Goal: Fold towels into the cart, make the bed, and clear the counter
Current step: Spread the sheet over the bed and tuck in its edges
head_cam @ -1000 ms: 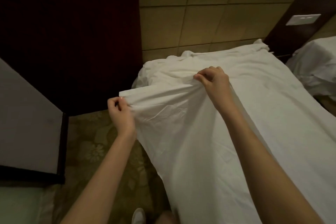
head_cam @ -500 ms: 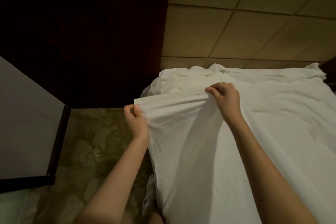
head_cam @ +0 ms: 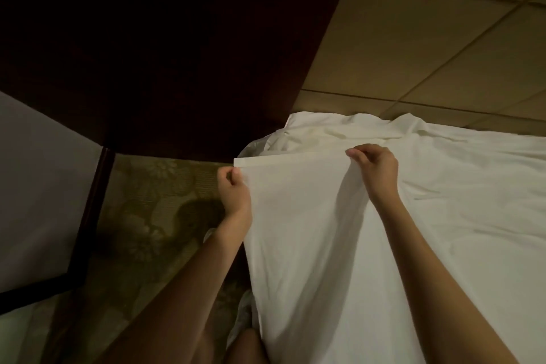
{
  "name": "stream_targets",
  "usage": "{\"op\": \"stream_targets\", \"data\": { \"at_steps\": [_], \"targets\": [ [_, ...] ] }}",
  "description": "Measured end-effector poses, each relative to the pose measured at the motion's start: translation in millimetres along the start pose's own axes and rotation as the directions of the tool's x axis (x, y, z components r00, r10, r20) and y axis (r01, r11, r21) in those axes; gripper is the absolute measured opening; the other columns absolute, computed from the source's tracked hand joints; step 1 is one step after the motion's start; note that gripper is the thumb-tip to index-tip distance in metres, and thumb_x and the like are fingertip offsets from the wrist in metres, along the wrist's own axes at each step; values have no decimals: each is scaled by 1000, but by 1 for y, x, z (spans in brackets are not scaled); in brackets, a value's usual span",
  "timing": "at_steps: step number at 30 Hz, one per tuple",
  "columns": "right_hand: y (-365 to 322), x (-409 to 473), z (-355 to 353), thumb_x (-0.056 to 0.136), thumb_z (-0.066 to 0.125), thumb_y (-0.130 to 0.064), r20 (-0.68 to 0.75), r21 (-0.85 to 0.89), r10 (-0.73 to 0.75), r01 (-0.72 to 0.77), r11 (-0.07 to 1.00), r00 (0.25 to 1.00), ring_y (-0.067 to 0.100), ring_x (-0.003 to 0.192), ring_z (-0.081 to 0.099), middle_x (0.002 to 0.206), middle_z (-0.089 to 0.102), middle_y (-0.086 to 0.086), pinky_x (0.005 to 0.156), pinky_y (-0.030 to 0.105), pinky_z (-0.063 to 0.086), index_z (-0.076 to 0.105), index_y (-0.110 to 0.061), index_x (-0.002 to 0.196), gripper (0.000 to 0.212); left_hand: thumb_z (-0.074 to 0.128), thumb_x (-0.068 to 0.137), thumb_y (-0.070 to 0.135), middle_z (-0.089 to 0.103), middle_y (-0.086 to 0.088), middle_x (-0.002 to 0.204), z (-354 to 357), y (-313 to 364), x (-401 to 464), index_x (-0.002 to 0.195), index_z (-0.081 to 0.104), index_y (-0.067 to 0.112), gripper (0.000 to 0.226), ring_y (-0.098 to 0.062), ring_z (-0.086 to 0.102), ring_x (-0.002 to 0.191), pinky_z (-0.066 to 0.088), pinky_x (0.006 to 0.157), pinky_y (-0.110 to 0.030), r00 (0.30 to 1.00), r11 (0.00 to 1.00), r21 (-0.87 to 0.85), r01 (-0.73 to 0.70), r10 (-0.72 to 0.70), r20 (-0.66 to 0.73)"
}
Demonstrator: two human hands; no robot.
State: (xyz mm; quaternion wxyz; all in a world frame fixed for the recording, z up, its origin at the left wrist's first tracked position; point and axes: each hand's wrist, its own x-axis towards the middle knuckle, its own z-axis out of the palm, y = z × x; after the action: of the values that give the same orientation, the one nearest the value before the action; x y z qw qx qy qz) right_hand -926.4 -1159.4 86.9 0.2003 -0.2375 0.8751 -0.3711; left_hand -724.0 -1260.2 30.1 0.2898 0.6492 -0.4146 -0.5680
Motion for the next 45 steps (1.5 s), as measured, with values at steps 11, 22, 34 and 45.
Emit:
{"op": "stream_targets", "data": {
  "at_steps": [11,22,34,45],
  "targets": [
    [58,112,51,88,63,-21,98,-305,2,28,952,995,34,97,58,85,67,12,73,31,43,69,-8,87,14,41,100,14,45,-1,72,59,-45,94,89,46,10,12,-12,40,60,32,55,-25,947,956,166,-240,193,259],
    [75,143,174,87,64,-24,307,-466,-236,362,807,922,27,120,47,121,61,6,93,35,27,65,-15,115,29,40,101,15,48,7,75,63,-119,129,98,48,10,11,-4,45,63,36,56,-19,983,945,271,-183,179,40],
    [55,107,107,87,66,-11,331,-213,-111,188,959,937,21,74,54,80,55,1,63,20,36,67,-8,81,6,40,101,20,54,3,76,28,-71,92,95,46,19,9,-7,48,61,37,56,-21,982,949,254,-186,182,42],
    [9,52,21,95,52,-8,332,169,97,-160,973,938,19,72,47,75,55,10,62,23,36,51,-10,80,15,39,100,26,46,5,65,24,-18,36,87,47,18,17,-6,40,53,33,51,-27,933,943,173,-284,230,278]
  ]
}}
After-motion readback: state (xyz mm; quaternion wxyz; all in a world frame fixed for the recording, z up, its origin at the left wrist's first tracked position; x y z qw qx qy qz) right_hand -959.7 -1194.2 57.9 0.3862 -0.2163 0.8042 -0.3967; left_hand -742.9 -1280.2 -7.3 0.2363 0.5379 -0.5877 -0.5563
